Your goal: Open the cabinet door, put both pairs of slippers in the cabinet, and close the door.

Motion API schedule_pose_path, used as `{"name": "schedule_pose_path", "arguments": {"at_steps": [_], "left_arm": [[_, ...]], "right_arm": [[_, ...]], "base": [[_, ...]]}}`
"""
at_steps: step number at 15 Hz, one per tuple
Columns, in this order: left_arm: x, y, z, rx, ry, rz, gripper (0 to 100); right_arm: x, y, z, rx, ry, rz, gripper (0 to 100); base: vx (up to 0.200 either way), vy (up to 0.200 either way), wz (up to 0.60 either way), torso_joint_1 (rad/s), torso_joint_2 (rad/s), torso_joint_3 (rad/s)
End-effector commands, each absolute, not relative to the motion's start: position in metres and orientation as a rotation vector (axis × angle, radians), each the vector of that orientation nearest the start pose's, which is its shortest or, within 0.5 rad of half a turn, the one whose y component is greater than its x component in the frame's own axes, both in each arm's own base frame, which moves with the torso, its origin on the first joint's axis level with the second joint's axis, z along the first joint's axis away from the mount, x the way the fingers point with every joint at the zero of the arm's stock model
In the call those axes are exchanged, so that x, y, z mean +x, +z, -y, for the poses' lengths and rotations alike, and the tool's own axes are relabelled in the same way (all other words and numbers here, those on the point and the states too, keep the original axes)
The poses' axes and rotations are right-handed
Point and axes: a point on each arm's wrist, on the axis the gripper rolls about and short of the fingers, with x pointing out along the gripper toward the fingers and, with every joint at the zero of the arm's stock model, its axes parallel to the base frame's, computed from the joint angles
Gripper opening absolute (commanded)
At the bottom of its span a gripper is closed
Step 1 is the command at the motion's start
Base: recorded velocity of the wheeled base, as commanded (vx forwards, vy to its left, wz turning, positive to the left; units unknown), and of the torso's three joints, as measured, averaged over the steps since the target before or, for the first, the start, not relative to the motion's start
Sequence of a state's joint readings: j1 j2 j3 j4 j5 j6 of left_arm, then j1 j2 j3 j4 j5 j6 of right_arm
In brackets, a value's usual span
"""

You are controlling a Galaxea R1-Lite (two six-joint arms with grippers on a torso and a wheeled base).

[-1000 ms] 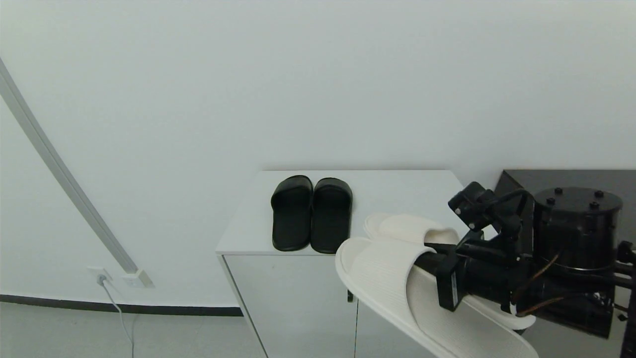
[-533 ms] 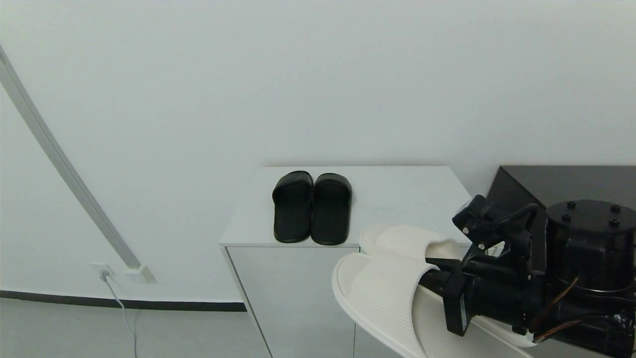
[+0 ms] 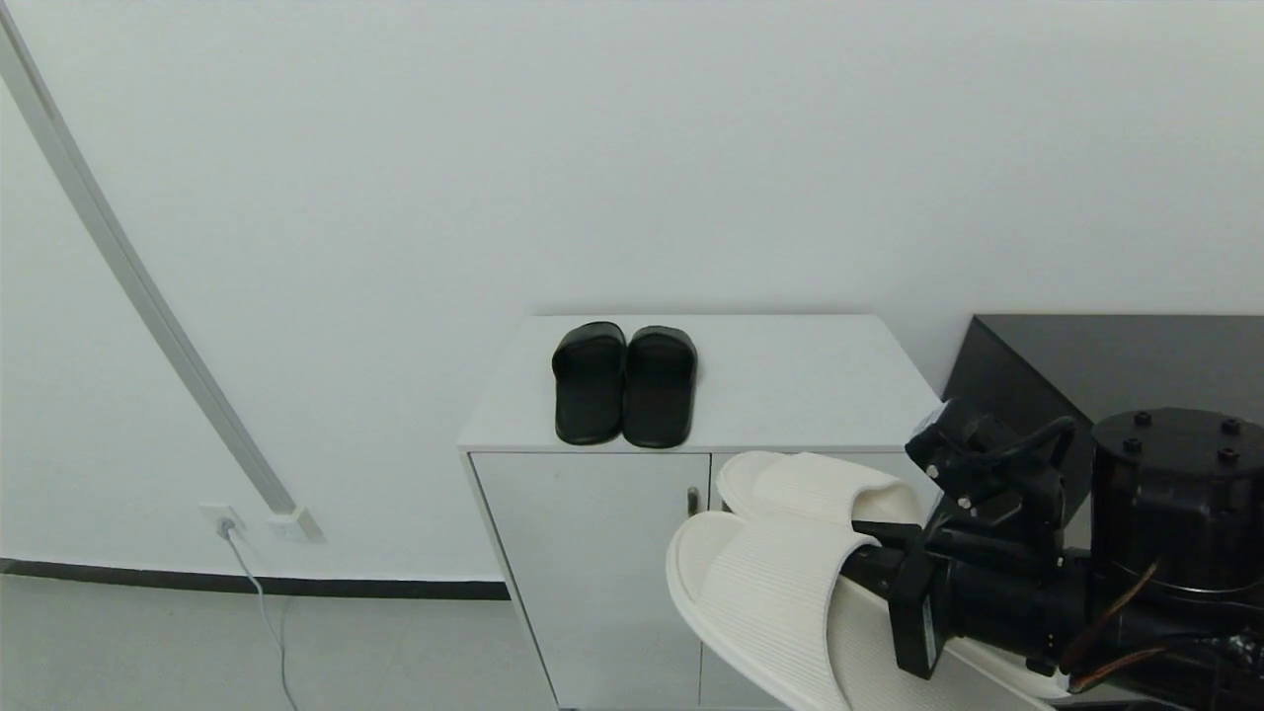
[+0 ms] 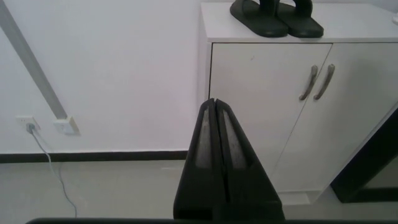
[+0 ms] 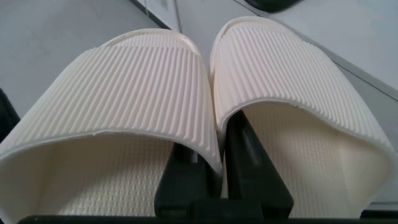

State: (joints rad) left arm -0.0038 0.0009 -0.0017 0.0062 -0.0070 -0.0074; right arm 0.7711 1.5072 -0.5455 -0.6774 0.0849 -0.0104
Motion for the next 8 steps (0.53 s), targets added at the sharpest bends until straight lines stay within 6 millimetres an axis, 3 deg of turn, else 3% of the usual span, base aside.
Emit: {"name": "schedule_pose_path", "arguments": {"at_steps": [1,8], "left_arm": [[-0.0228,0.0753,0.0001,-0.008,-0.011,-0.006,0],[-0.0228,0.0753,0.0000,-0.006,-0.008,-0.006,0]], "right_arm": [[0.1716,0.1698,-0.1697,-0.109,0.855,-0.274,0],[0.1707,0.1688,-0.1693,-0.111,0.856,-0.277,0]], "base": [[0.000,0.000,0.00,0.000,0.00,0.000],[0.000,0.000,0.00,0.000,0.00,0.000]]}}
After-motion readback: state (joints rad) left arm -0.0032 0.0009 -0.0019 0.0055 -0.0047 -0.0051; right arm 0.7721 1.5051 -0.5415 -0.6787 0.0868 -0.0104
